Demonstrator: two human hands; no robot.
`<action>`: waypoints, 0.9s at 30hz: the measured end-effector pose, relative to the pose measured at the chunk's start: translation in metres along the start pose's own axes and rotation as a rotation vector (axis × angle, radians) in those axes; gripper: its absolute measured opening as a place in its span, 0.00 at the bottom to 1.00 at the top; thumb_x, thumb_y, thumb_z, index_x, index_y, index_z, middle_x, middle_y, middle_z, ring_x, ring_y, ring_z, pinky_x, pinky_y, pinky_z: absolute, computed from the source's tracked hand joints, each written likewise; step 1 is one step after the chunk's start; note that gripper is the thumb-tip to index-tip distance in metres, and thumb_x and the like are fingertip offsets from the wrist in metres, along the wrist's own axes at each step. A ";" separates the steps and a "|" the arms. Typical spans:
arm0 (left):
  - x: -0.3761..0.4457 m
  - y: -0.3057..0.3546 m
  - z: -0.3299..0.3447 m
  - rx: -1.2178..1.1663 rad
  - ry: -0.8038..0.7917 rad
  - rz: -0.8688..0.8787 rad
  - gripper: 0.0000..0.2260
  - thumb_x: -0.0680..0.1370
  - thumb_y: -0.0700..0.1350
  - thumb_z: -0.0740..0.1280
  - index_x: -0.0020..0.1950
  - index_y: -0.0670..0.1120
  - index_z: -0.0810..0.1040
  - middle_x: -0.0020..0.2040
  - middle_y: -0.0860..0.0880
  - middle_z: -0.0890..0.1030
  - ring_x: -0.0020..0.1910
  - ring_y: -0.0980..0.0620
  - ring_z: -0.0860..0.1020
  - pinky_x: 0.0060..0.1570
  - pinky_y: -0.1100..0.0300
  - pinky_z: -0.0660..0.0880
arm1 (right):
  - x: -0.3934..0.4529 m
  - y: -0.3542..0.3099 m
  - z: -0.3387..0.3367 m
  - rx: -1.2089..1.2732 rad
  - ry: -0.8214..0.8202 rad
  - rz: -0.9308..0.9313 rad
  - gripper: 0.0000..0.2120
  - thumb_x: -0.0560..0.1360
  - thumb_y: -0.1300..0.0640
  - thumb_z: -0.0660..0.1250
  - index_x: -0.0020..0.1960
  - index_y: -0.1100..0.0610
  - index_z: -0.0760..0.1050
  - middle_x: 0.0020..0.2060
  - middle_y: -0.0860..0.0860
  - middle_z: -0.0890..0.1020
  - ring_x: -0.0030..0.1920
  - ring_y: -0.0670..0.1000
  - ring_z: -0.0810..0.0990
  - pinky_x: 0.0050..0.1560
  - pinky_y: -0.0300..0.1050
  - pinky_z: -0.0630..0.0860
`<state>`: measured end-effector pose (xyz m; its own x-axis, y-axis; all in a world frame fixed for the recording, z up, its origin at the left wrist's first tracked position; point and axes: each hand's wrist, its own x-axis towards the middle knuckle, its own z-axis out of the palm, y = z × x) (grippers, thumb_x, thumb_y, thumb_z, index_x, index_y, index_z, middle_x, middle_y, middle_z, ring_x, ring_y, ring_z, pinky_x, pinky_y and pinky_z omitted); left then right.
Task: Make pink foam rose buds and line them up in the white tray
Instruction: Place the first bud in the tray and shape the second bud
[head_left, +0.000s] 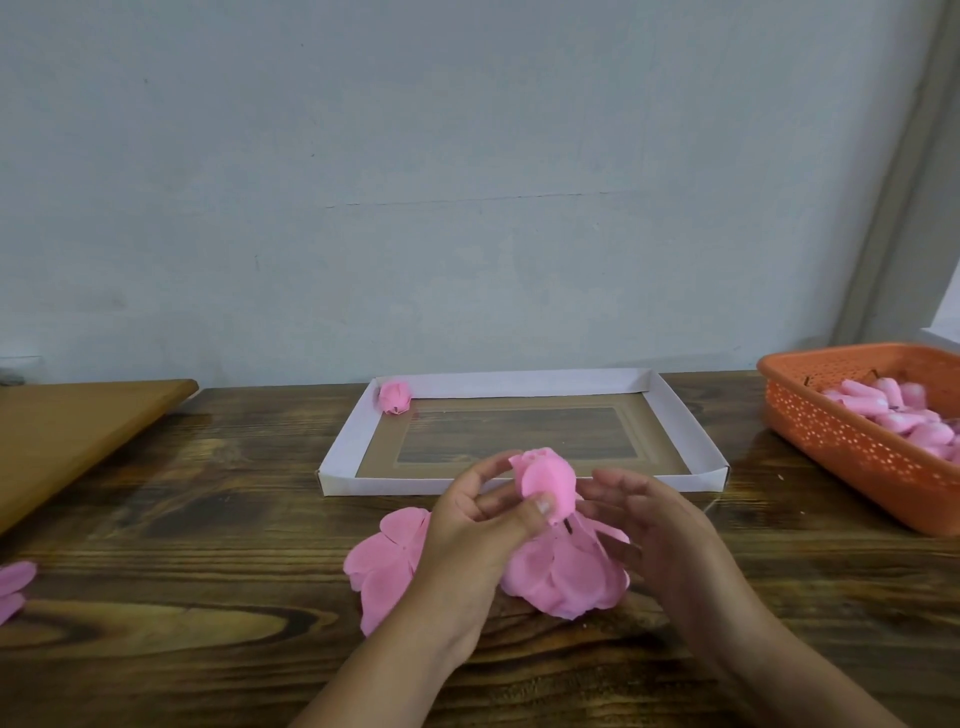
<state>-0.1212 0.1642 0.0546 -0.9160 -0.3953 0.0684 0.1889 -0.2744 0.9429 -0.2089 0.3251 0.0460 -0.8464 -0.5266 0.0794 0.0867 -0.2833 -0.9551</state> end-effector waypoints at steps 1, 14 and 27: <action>0.000 0.001 0.000 -0.043 0.001 -0.004 0.29 0.66 0.41 0.79 0.66 0.46 0.77 0.54 0.41 0.87 0.52 0.44 0.85 0.51 0.52 0.81 | 0.000 0.001 -0.001 0.001 -0.016 0.002 0.18 0.65 0.57 0.63 0.51 0.52 0.85 0.55 0.55 0.86 0.56 0.55 0.85 0.54 0.52 0.78; 0.000 0.004 -0.004 -0.244 -0.090 -0.009 0.33 0.64 0.40 0.82 0.68 0.43 0.75 0.54 0.37 0.85 0.52 0.43 0.85 0.51 0.55 0.82 | -0.014 -0.001 0.006 -0.174 -0.134 -0.026 0.10 0.75 0.50 0.71 0.56 0.46 0.83 0.49 0.54 0.87 0.49 0.52 0.86 0.46 0.43 0.81; -0.005 -0.006 0.003 0.223 -0.073 0.121 0.28 0.64 0.47 0.79 0.62 0.54 0.77 0.53 0.51 0.88 0.51 0.52 0.86 0.46 0.62 0.81 | -0.008 -0.006 -0.001 0.043 0.079 -0.086 0.19 0.62 0.52 0.76 0.53 0.49 0.83 0.39 0.58 0.83 0.32 0.52 0.82 0.32 0.44 0.79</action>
<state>-0.1191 0.1700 0.0493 -0.9162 -0.3470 0.2005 0.2231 -0.0261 0.9744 -0.2030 0.3321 0.0504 -0.8901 -0.4348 0.1366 0.0328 -0.3600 -0.9324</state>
